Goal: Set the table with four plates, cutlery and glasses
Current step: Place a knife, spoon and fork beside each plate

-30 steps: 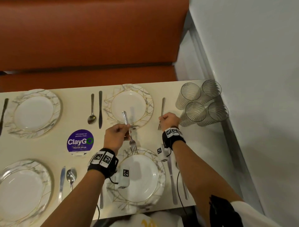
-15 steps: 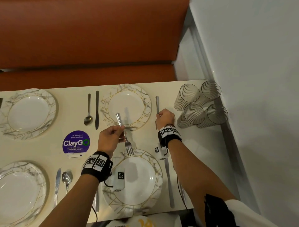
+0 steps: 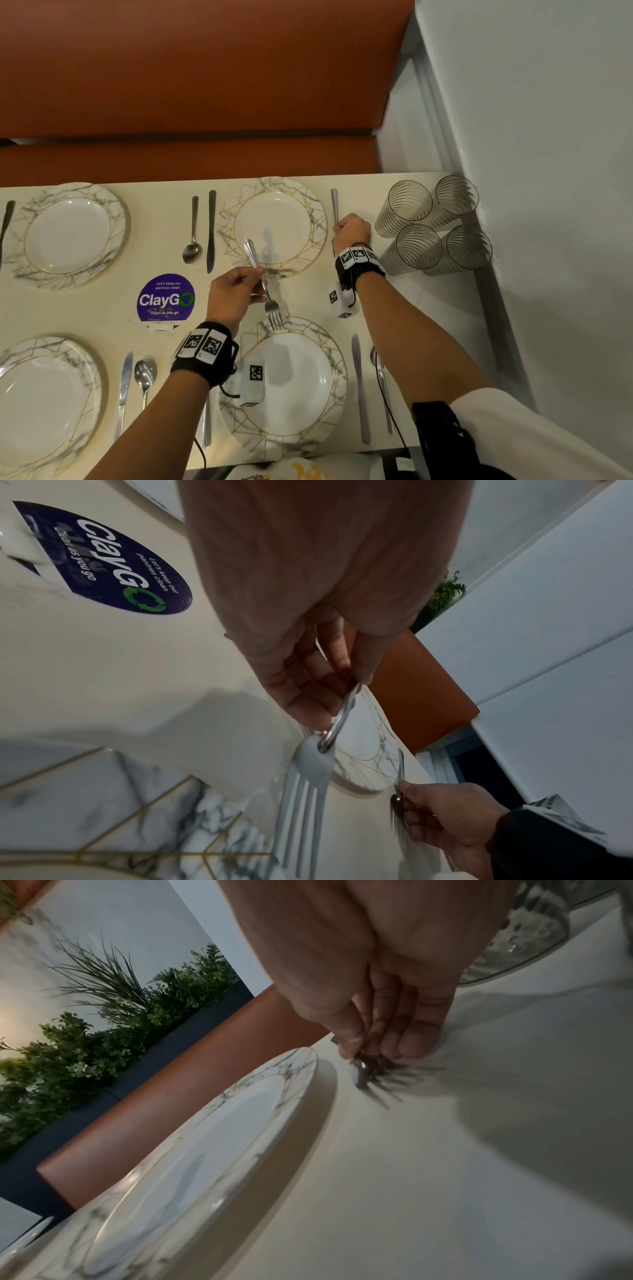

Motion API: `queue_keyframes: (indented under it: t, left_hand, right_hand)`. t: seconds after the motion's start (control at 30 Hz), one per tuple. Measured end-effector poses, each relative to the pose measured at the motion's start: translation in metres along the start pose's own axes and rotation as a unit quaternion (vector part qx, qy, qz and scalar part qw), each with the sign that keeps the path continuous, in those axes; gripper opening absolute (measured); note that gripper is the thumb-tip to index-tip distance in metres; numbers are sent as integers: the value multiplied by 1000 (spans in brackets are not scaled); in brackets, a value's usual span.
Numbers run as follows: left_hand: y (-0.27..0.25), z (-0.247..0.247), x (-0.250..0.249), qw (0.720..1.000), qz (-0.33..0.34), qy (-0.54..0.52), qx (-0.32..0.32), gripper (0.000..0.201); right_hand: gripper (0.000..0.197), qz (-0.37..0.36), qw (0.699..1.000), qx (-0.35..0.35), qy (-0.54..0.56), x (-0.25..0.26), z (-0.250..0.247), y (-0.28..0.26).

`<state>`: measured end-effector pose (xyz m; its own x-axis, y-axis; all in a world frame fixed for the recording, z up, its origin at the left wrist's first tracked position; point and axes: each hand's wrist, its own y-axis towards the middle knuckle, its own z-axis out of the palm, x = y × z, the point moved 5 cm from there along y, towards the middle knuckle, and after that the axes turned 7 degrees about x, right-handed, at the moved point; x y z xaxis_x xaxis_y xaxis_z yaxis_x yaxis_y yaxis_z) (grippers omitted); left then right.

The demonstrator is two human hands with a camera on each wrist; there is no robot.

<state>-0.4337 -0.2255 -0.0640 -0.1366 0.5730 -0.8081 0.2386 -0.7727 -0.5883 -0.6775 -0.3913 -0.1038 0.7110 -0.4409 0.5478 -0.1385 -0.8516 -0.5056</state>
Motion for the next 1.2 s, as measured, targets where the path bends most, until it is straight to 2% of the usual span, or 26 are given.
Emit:
queue_keyframes:
  t: [0.17, 0.3, 0.5, 0.63, 0.77, 0.83, 1.0, 1.1, 1.2]
  left_hand:
    - [-2, 3, -2, 1000, 2, 1, 8, 20]
    - [-3, 3, -3, 1000, 2, 1, 16, 18]
    - [-9, 1, -7, 999, 9, 7, 31, 17]
    - [-13, -1, -8, 999, 24, 3, 41, 16]
    - [-23, -6, -11, 997, 39, 7, 60, 15]
    - [-28, -15, -13, 997, 42, 4, 64, 13]
    - [-30, -57, -7, 997, 34, 8, 71, 12]
    - [-30, -91, -1, 993, 33, 28, 108, 11]
    - [-30, -130, 4, 990, 27, 25, 136, 14]
  right_hand:
    - [17, -5, 1000, -3, 2, 1, 0, -2]
    - [22, -26, 999, -34, 17, 2, -2, -13]
    - [12, -161, 984, -63, 54, 27, 2, -57]
    - [10, -230, 969, 1, 94, 54, 19, -102]
    - [20, -220, 962, 117, 113, 75, 54, -136]
    - [21, -218, 960, 135, 112, 85, 65, -149]
    - [16, -216, 964, 110, 108, 111, 90, -170]
    - [15, -206, 964, 103, 131, 133, 112, -179]
    - [17, -189, 965, 65, 173, 158, 135, -186]
